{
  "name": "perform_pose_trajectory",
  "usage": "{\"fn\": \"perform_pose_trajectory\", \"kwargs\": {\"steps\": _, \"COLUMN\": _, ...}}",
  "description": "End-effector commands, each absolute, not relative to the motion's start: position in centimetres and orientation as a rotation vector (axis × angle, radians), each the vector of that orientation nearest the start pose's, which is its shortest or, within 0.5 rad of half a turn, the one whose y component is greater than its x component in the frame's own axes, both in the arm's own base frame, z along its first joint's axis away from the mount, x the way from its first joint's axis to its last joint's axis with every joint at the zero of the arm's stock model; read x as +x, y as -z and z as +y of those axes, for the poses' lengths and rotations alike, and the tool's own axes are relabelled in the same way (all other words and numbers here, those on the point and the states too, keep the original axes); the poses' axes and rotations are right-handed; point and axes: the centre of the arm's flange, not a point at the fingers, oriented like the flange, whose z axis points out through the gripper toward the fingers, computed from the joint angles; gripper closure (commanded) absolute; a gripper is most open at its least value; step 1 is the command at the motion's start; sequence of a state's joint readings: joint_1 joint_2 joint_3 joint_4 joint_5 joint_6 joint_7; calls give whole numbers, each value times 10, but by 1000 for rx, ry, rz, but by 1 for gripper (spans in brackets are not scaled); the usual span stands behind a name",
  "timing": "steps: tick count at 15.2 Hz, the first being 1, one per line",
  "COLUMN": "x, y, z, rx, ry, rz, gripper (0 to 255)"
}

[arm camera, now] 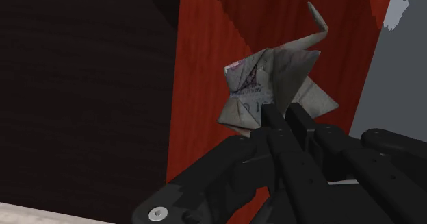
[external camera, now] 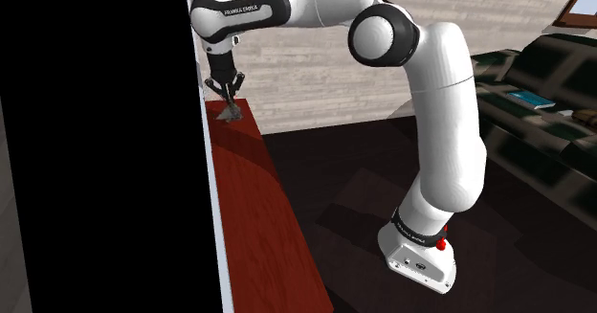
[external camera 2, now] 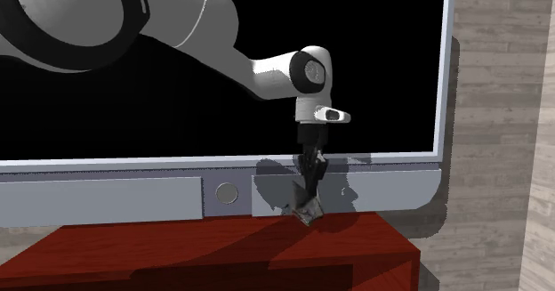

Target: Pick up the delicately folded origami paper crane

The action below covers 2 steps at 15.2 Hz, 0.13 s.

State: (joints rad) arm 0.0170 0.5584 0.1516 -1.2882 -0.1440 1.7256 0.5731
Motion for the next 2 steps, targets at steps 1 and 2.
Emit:
{"fn": "perform_pose_trajectory", "kwargs": {"steps": 1, "x": 699, "y": -431, "z": 87, "rx": -3163, "ry": -129, "rz": 622, "gripper": 255}}
{"fn": "perform_pose_trajectory", "kwargs": {"steps": 2, "x": 699, "y": -431, "z": 87, "rx": -3163, "ry": -129, "rz": 622, "gripper": 255}}
